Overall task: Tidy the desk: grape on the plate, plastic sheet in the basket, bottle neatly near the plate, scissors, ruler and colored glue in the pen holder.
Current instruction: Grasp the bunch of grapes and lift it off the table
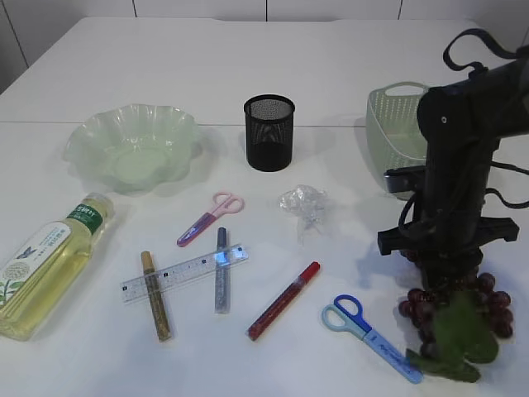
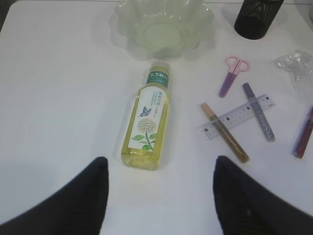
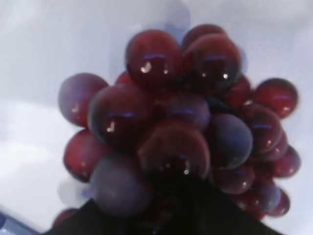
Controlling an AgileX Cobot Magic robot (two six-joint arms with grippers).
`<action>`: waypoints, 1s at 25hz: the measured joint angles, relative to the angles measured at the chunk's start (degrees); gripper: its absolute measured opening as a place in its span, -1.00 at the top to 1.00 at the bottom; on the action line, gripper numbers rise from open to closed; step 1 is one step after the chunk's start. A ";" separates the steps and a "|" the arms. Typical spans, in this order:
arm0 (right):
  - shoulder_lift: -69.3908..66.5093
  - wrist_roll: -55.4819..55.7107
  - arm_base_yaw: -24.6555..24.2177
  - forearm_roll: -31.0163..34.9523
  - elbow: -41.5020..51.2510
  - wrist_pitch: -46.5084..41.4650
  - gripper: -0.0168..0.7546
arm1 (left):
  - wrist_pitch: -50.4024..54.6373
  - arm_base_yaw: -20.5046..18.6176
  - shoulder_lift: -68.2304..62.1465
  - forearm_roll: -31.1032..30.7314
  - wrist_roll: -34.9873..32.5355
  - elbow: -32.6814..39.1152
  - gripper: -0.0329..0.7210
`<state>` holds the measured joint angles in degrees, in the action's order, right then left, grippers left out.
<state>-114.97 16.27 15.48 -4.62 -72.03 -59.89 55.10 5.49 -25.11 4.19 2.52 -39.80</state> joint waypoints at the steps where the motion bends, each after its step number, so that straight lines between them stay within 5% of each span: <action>1: 0.00 0.10 0.00 0.13 -0.68 -0.88 0.48 | 0.00 0.00 0.00 0.00 0.00 0.00 -0.38; 20: 19.59 0.21 0.00 0.13 -4.34 -9.68 0.50 | -0.26 0.00 0.00 2.16 -0.13 0.00 -0.38; 25: 25.87 -1.01 0.00 3.05 -5.69 -10.13 0.50 | -2.49 0.00 0.00 5.37 -6.62 0.00 -0.38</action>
<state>-89.11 15.26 15.48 -1.56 -77.72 -70.02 52.61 5.49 -25.11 9.55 -4.10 -39.80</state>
